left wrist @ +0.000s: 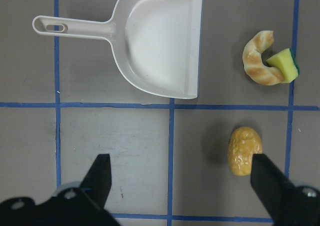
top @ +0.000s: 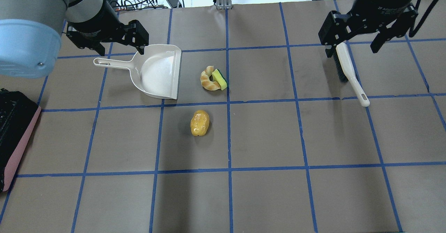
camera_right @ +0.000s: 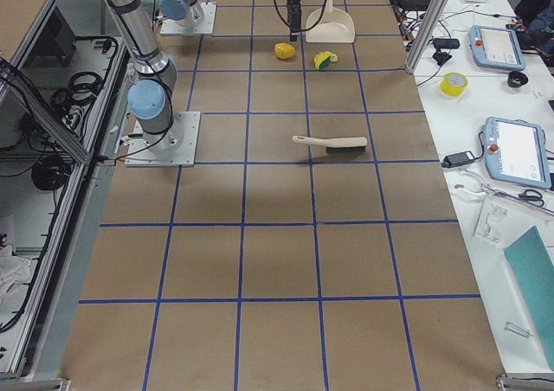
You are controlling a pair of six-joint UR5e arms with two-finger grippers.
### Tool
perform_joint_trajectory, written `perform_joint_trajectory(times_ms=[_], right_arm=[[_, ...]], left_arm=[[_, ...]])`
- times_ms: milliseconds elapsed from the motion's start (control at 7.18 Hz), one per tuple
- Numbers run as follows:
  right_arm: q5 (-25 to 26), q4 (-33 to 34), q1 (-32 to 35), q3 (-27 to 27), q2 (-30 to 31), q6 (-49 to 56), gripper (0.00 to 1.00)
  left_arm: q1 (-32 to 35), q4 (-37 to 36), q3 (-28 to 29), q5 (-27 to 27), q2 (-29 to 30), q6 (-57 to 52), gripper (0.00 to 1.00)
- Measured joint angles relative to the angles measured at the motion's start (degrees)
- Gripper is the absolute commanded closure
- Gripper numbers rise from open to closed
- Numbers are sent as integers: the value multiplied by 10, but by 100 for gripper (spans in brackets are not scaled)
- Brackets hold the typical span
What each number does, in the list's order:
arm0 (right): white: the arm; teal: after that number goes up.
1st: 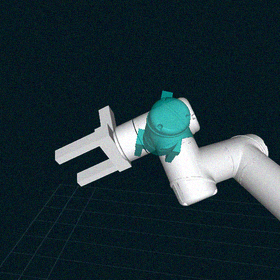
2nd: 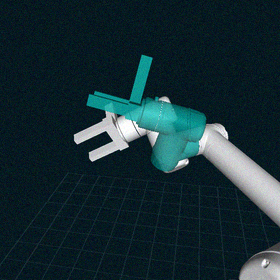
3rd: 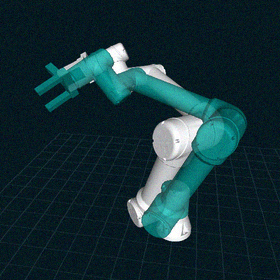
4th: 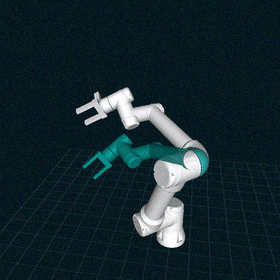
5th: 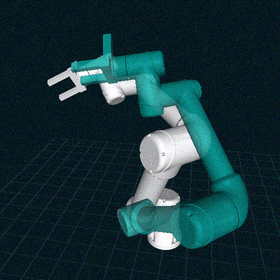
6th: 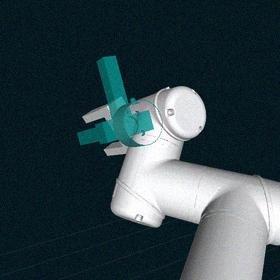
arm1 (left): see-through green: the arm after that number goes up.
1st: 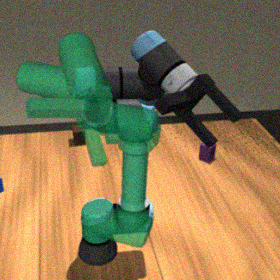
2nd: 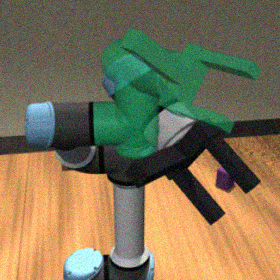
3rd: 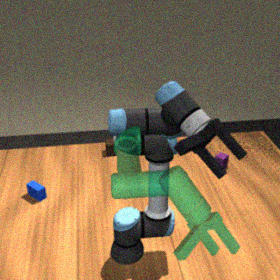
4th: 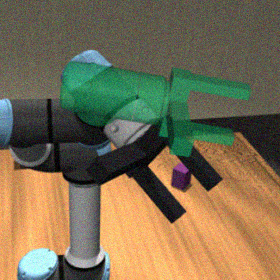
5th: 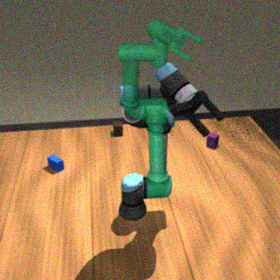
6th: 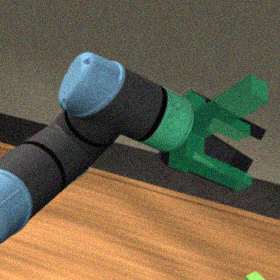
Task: Sweep and dump trash into bin
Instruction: 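Lower the left gripper to the dustpan handle while the right descends to the brush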
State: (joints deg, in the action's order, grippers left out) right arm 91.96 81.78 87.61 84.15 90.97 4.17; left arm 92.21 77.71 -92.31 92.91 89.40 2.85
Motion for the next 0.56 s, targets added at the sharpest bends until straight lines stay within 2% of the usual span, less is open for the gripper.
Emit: perform_joint_trajectory(times_ms=[278, 557], right_arm=[[-1, 35, -43, 16, -31, 68, 0], [-6, 112, -99, 70, -45, 132, 0]], left_arm=[[-2, 27, 2, -2, 7, -2, 0], [-17, 38, 7, 0, 15, -67, 0]])
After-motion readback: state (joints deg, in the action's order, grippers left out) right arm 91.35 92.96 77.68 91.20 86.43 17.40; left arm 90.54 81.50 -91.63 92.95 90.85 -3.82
